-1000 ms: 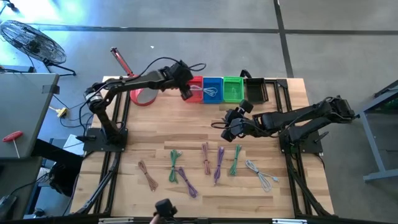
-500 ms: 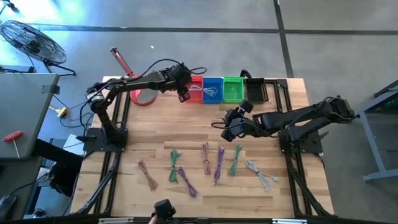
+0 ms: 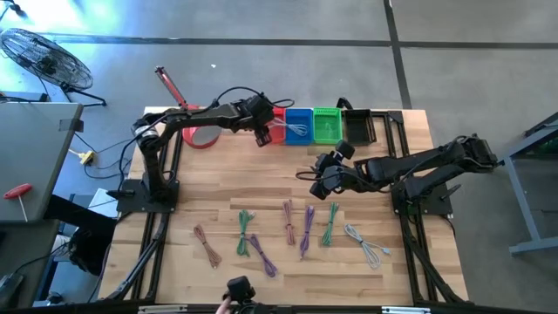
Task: Pick & Place USB Port
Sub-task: Put the right blue charger cable into the blue bin
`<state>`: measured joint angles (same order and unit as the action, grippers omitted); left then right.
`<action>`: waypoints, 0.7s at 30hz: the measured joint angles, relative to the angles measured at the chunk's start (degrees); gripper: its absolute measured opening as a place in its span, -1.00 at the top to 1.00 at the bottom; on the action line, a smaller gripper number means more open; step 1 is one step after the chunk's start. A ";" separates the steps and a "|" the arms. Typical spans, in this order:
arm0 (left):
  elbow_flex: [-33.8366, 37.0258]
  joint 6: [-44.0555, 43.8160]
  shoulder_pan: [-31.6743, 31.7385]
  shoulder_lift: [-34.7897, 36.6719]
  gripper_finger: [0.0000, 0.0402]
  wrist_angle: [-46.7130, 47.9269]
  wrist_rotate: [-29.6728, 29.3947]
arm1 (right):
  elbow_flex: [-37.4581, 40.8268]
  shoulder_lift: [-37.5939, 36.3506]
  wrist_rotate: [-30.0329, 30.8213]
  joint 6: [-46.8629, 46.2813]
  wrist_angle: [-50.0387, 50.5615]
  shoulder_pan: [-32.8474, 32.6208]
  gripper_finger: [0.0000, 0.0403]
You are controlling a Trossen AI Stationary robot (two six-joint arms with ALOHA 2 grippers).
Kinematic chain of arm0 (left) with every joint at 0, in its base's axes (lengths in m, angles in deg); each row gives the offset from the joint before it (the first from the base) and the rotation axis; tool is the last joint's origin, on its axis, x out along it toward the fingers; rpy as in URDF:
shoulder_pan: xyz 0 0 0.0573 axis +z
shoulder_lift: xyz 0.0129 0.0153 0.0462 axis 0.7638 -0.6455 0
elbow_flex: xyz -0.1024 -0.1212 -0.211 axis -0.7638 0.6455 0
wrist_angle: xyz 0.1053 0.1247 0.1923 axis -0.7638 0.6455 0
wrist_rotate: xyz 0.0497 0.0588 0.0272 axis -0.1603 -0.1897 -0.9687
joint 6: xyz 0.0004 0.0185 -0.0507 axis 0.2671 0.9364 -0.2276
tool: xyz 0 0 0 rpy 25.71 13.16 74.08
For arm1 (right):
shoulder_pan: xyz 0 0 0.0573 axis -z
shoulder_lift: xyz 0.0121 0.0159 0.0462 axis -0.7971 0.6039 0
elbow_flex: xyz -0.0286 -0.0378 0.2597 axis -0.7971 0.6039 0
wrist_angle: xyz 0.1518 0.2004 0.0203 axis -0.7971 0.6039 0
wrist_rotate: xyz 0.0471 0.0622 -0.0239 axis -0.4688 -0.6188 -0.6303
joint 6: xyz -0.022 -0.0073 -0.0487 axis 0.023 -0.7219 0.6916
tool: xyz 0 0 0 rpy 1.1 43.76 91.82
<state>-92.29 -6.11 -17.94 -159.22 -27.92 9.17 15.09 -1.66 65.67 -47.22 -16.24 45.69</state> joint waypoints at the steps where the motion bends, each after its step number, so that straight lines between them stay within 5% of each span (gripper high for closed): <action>1: 0.00 -0.01 0.00 0.00 0.11 -0.60 0.27 | -0.01 0.02 0.00 0.00 -0.03 0.00 0.17; 21: -0.02 -0.04 -0.39 0.04 0.11 -8.90 4.47 | -0.01 0.02 0.61 0.02 0.36 0.01 0.17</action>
<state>-92.31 -6.15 -18.34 -159.18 -36.81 13.64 15.08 -1.64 66.28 -47.19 -15.89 45.70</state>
